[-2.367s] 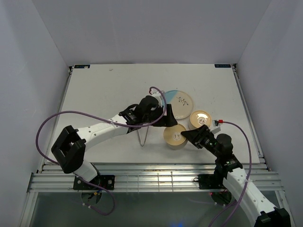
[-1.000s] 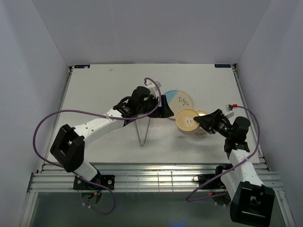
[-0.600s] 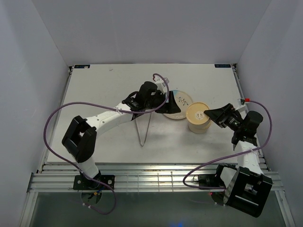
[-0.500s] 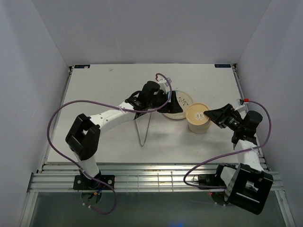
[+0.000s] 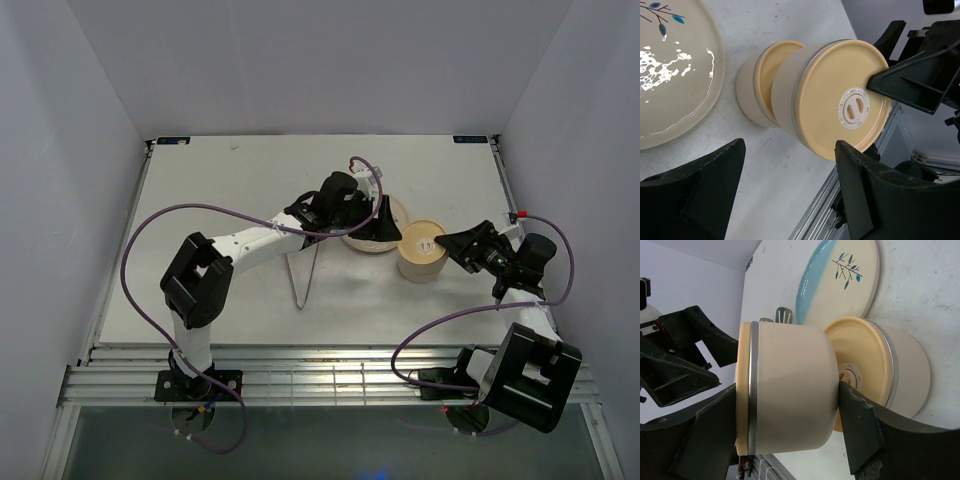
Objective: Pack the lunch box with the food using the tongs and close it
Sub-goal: Place the packing box into the packing box, then reset both arms
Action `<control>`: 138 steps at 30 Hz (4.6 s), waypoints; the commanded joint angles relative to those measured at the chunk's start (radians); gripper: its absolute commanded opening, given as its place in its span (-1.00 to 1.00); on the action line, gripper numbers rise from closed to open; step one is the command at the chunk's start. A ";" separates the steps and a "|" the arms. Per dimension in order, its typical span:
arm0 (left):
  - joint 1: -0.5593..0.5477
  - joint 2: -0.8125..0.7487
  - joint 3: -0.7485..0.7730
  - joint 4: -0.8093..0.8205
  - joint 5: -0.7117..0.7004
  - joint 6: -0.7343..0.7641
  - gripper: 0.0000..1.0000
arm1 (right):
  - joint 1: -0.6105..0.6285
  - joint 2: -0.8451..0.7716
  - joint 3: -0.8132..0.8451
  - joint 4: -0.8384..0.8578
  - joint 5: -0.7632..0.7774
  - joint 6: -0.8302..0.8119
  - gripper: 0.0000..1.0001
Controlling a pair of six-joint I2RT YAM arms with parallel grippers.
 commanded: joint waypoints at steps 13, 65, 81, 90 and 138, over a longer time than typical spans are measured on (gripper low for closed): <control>-0.022 0.071 0.095 0.006 0.005 0.003 0.63 | -0.037 0.059 0.058 0.051 -0.028 -0.023 -0.59; -0.034 0.107 0.130 0.033 0.026 -0.016 0.56 | 0.001 -0.032 0.139 -0.320 0.222 -0.248 0.92; -0.034 0.102 0.134 0.020 0.016 -0.010 0.56 | 0.023 -0.061 0.188 -0.401 0.294 -0.288 0.92; -0.034 -0.020 0.103 -0.071 -0.155 0.049 0.74 | 0.024 -0.202 0.266 -0.553 0.360 -0.316 0.92; -0.031 -1.096 -0.661 -0.025 -0.538 0.176 0.96 | 1.135 -0.552 0.295 -0.489 1.196 -0.351 0.80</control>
